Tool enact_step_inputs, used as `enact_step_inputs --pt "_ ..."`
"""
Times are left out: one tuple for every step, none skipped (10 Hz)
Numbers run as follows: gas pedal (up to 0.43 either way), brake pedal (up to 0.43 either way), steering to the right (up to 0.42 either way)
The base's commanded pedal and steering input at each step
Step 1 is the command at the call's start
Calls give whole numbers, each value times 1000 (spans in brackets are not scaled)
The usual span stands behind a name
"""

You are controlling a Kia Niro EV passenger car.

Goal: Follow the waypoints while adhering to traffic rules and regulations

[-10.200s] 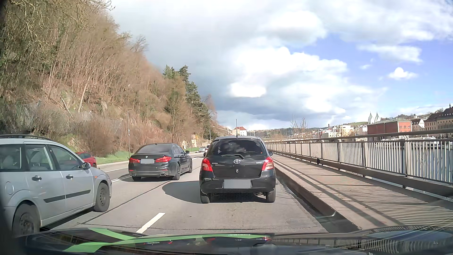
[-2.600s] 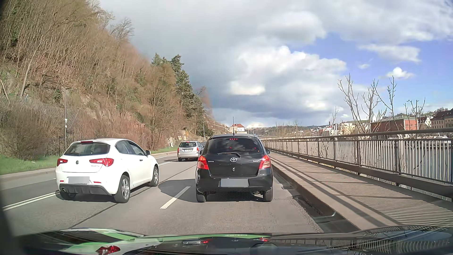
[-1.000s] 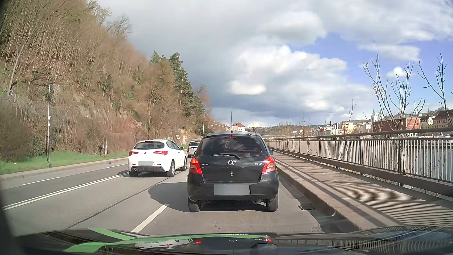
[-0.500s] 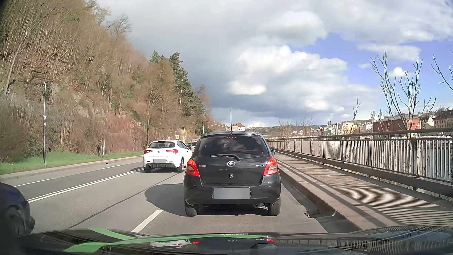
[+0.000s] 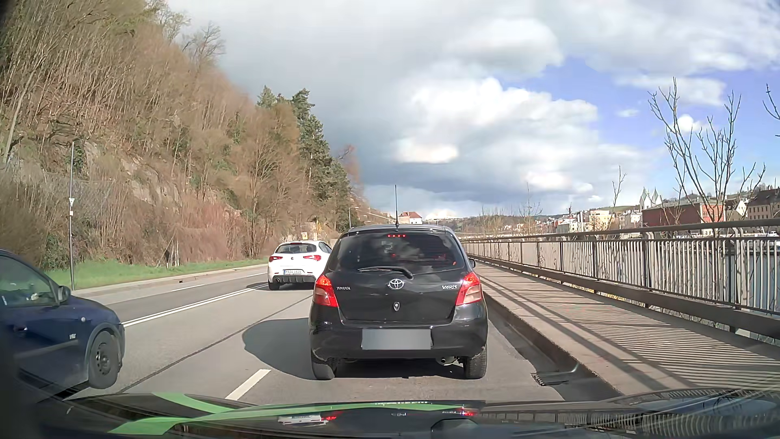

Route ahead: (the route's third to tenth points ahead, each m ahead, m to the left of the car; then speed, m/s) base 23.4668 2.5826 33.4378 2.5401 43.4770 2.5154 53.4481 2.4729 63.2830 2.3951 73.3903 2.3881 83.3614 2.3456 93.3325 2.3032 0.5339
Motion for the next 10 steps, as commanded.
enact_step_inputs --pt "0 201 -5" --pt "0 201 -6" --pt "0 201 -6" --pt "0 201 -5" --pt "0 201 -5" --pt "0 195 -6" --pt "0 177 -6" --pt "0 165 -5" --pt "0 171 -6" --pt "0 165 -5"
